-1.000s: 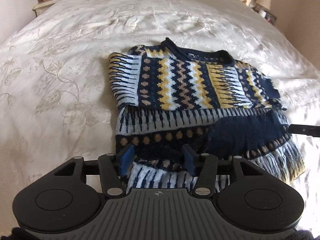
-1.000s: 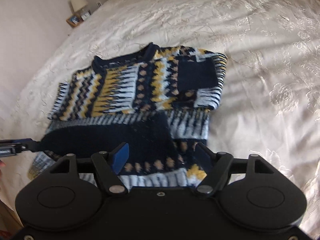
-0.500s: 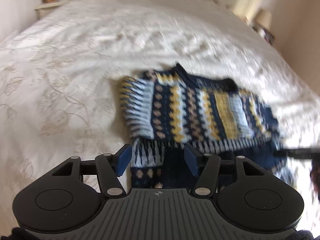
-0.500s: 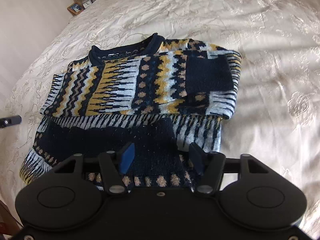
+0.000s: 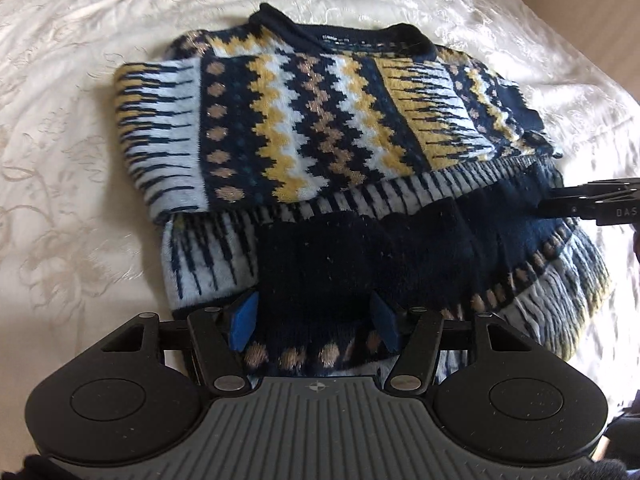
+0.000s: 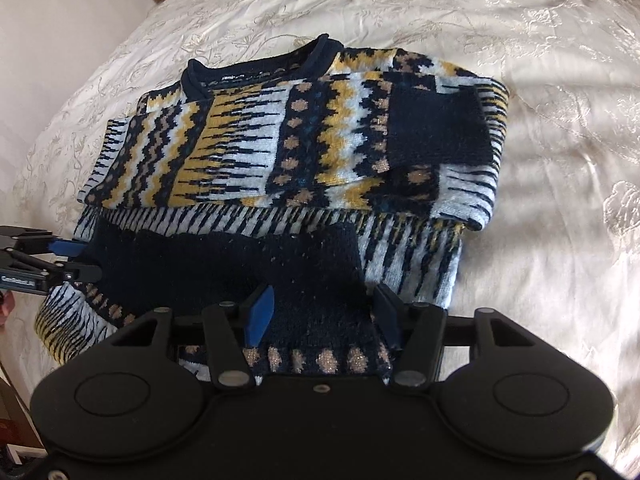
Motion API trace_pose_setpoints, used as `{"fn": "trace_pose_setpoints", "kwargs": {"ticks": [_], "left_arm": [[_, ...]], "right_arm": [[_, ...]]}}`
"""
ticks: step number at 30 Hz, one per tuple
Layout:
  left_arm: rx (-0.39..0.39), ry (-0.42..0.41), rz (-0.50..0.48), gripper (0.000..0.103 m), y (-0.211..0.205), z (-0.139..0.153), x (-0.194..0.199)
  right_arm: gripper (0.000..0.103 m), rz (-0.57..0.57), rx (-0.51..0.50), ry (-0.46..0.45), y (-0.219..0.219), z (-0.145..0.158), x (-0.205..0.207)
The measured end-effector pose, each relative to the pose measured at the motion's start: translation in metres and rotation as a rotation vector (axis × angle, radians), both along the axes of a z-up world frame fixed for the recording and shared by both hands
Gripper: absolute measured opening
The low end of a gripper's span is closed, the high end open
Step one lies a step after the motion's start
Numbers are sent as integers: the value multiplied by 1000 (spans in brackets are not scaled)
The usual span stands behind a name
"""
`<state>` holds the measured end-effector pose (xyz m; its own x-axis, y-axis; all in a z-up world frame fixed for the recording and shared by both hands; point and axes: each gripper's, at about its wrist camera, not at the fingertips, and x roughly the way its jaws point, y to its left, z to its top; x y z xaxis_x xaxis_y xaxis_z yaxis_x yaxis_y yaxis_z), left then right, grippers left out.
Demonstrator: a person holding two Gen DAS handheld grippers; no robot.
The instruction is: Fold small clothes
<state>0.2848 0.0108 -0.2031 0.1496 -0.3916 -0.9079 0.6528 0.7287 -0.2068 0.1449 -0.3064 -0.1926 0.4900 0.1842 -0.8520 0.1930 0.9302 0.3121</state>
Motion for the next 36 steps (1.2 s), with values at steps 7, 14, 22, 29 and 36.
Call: {"fn": "trace_pose_setpoints", "kwargs": {"ticks": [7,14,22,29,36], "left_arm": [[-38,22,49,36,3,3,-1],[-66,-78,71,13,1,24,-27],[-156,-165,166,11,17,59,-52],[-220,-264,175,11,21,103,-36],[-215,-337,135,11,-10,123,28]], "right_arm": [[19,-22,35,-2,-2,5,-1],[17,-50,3,-92,14,32,-19],[16,-92,-37,-166,26,65,-41],[16,-87,-83,-258,16,103,-26],[16,-75,-128,-298,-10,119,45]]}}
